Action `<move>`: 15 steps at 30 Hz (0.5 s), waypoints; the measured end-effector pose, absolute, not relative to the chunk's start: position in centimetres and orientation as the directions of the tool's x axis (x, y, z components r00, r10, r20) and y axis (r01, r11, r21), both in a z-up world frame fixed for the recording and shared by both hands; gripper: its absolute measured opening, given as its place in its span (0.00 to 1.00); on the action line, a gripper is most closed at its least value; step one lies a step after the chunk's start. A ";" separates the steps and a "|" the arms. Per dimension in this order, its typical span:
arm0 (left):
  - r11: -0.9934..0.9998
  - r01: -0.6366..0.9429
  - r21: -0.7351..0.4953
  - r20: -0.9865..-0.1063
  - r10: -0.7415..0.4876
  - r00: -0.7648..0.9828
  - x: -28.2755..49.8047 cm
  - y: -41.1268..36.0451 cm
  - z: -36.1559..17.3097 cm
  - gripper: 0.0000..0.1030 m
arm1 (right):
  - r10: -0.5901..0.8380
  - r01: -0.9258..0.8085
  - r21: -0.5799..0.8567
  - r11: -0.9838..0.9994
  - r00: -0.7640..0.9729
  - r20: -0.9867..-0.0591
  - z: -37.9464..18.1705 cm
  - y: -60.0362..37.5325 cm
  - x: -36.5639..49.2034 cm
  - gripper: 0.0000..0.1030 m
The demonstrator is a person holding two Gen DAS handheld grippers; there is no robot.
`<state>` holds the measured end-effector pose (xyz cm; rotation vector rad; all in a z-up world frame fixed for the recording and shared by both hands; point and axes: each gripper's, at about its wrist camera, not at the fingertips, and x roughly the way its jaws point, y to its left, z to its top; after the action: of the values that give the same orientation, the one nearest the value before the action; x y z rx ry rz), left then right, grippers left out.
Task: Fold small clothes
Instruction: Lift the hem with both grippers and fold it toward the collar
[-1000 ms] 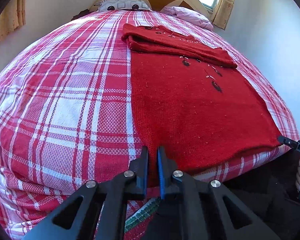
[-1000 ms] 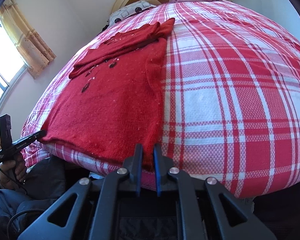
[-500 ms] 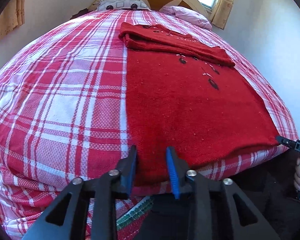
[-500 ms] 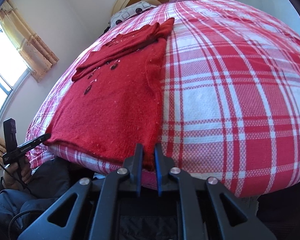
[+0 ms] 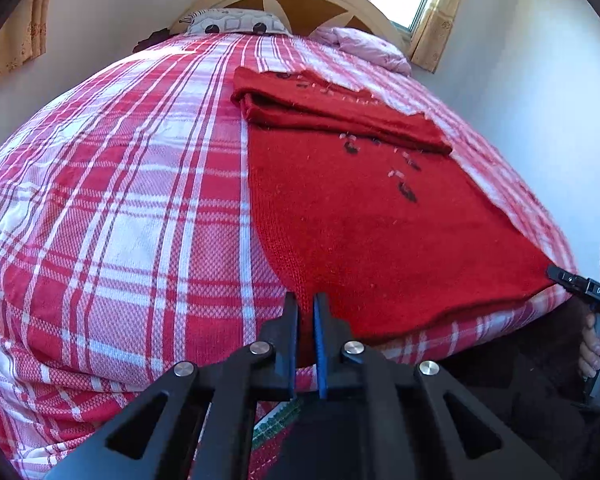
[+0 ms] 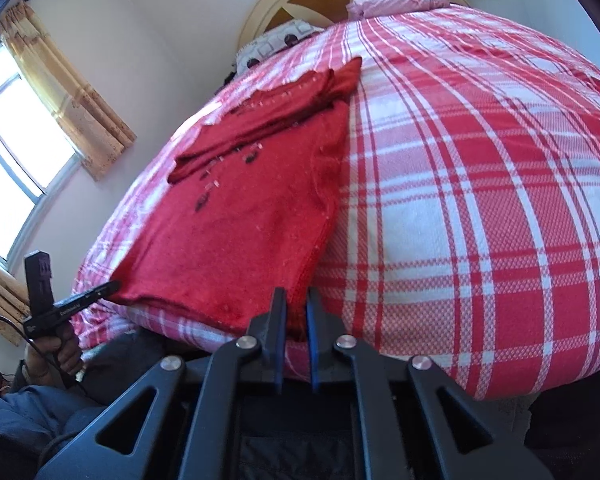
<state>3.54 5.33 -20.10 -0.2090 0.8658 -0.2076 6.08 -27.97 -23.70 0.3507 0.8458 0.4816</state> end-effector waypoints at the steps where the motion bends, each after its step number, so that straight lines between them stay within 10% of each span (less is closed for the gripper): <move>1: 0.955 0.100 -0.281 -0.720 -0.278 0.636 3.6 5.6 -19.7 0.06 | 0.548 -0.270 0.491 0.828 0.572 -0.610 -23.3 -28.1 6.0 0.12; 15: 0.916 0.133 -0.377 -0.642 -0.362 0.676 8.2 6.9 -15.9 0.06 | 0.596 -0.322 0.533 0.783 0.633 -0.493 -17.8 -28.6 9.1 0.12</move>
<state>8.22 6.92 -15.87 -0.3133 0.7823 -0.2835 9.10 -28.55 -17.84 0.4206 0.7079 0.5431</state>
